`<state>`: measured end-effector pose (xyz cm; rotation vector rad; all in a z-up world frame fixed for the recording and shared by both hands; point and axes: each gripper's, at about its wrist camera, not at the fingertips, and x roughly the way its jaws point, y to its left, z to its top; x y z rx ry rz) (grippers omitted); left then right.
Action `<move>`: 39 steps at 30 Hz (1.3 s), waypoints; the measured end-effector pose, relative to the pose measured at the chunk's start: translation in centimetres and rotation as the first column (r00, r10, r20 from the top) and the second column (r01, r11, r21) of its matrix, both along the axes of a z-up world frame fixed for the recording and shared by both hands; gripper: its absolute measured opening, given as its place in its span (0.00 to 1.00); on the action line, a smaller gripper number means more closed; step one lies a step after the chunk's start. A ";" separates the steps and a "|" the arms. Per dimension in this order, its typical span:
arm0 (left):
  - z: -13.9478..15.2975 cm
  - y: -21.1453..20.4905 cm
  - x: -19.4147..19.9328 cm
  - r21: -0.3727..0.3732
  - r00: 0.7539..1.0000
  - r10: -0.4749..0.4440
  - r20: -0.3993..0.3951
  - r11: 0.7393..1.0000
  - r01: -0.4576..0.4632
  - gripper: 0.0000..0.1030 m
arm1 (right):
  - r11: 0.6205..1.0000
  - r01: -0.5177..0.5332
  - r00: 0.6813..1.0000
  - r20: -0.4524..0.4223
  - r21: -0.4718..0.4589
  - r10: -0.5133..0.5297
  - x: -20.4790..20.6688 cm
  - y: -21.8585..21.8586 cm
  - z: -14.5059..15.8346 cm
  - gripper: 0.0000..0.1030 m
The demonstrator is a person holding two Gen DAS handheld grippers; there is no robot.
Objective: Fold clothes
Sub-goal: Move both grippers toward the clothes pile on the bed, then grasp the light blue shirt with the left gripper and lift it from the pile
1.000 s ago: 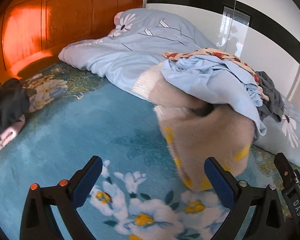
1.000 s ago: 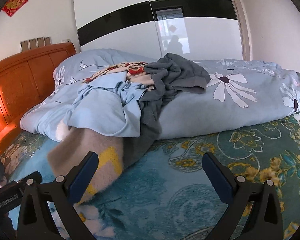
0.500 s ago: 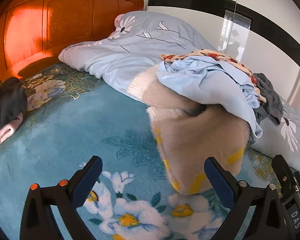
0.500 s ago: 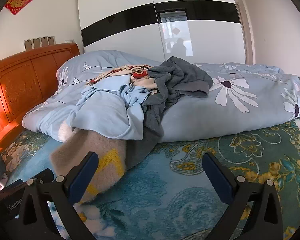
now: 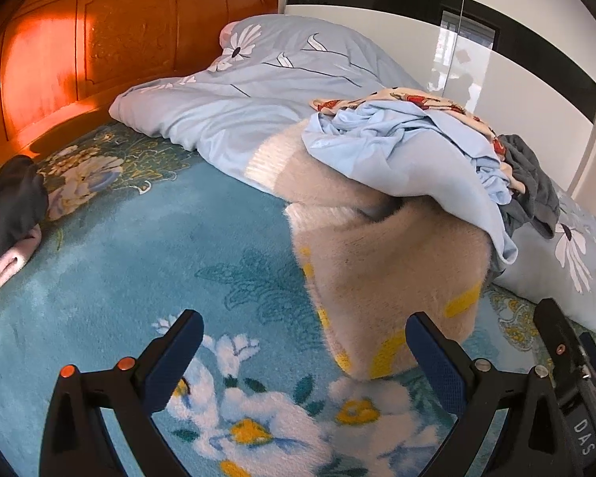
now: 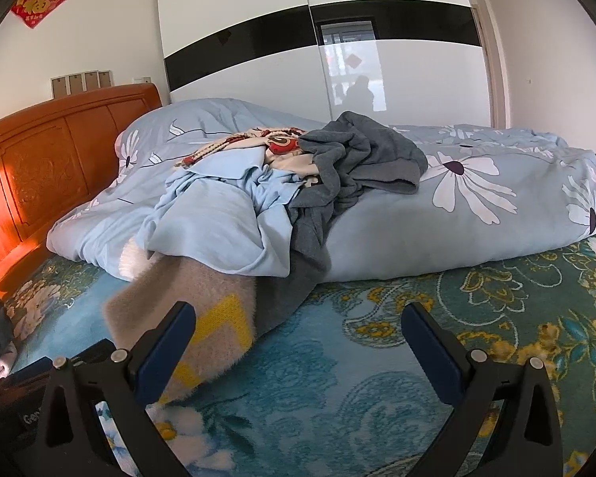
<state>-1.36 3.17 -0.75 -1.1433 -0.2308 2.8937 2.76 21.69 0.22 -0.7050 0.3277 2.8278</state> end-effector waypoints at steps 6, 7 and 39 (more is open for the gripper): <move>0.2 -0.1 -0.3 0.004 1.000 0.003 0.012 1.000 -0.003 1.00 | 1.000 -0.016 1.000 -0.002 0.011 0.016 0.0 -0.4 0.2 1.00; 0.3 -0.2 -0.3 -0.002 1.000 0.003 0.014 1.000 -0.003 1.00 | 1.000 -0.018 1.000 -0.002 0.014 0.018 0.0 -0.5 0.2 1.00; 1.1 -1.4 -16.0 0.576 0.962 -0.113 0.248 0.816 -0.053 0.94 | 0.991 0.065 0.998 0.013 -0.116 -0.064 0.9 3.7 0.1 1.00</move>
